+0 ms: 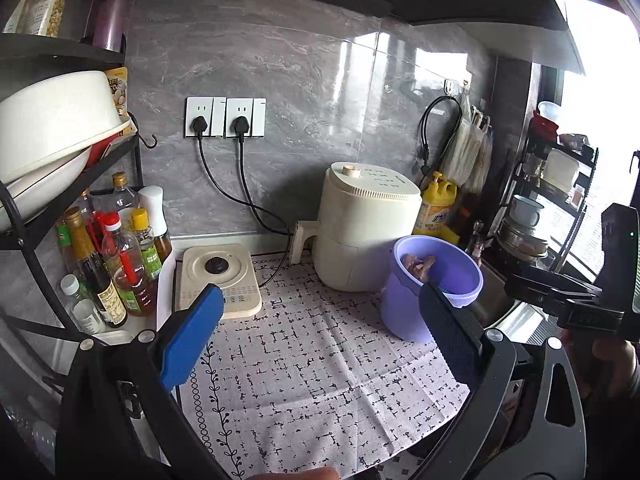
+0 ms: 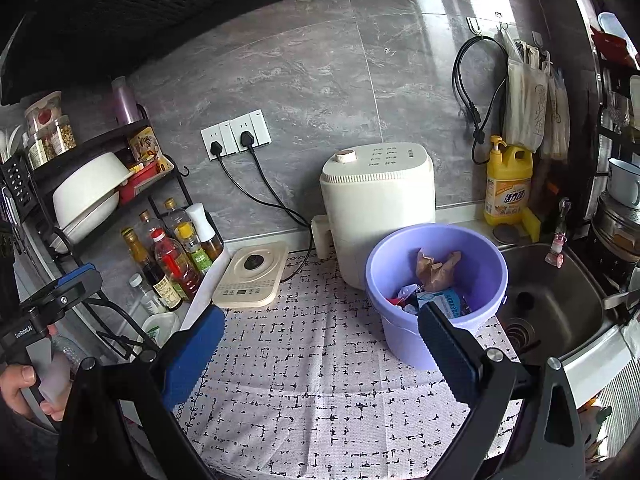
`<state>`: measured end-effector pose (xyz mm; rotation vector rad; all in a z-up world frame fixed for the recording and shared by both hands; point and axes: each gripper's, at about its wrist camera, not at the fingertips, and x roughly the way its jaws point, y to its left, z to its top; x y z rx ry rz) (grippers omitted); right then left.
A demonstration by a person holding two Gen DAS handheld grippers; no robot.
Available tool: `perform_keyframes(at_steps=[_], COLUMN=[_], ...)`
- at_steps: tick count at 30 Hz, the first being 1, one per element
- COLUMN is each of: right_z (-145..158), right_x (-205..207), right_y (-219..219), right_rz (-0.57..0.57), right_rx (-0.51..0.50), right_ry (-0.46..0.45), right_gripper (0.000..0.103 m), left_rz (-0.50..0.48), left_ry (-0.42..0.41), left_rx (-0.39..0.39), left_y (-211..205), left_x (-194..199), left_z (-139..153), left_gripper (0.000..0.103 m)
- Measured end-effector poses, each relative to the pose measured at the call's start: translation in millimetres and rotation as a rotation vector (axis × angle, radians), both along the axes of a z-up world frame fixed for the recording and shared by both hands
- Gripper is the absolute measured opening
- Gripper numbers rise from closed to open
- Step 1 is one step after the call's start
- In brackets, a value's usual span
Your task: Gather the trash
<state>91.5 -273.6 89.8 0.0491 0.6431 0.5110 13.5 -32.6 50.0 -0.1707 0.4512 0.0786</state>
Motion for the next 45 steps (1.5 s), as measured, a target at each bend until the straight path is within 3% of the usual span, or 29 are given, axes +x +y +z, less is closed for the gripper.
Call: perform_keyframes(at_steps=[16, 45], right_z=[-3, -11], right_x=[-55, -62], right_y=[13, 18], right_rz=[-0.01, -0.032], right_rx=[-0.004, 0.001], right_ry=[-0.033, -0.012], right_gripper=[0.095, 0.095], left_rz=[-0.022, 0.007], left_ry=[-0.048, -0.043], left_rx=[-0.007, 0.004], left_y=[12, 17], left_x=[-45, -55], left_z=[1, -1], left_gripper=[0.097, 0.097])
